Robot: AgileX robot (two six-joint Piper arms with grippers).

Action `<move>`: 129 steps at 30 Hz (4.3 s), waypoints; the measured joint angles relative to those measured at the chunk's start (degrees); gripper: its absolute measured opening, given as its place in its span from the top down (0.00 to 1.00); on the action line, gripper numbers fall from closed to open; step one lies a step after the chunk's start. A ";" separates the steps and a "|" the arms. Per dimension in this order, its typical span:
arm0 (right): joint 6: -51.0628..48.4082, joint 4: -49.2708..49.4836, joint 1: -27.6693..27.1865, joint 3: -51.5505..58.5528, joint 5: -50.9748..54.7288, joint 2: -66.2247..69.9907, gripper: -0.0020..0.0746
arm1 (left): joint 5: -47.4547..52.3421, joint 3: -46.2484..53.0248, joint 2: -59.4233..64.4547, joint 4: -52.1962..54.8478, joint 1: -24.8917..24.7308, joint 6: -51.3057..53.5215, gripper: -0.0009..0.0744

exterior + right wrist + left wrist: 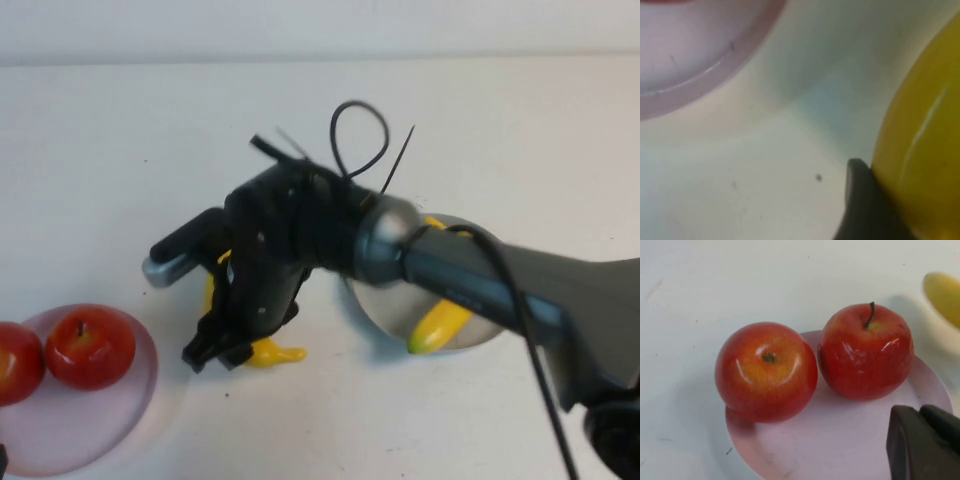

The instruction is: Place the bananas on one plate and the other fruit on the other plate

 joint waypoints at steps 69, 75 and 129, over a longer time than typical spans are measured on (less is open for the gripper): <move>10.74 -4.75 -10.70 31.03 11.61 -59.20 0.99 | 0.05 0.00 0.00 0.00 0.00 0.00 0.98; 11.23 -9.58 -10.70 44.81 9.79 -68.49 0.99 | 0.05 0.00 0.00 0.00 0.00 0.00 0.98; -5.71 1.08 -50.74 113.63 -40.53 -128.93 0.99 | 0.05 0.00 0.00 0.00 0.00 0.00 0.98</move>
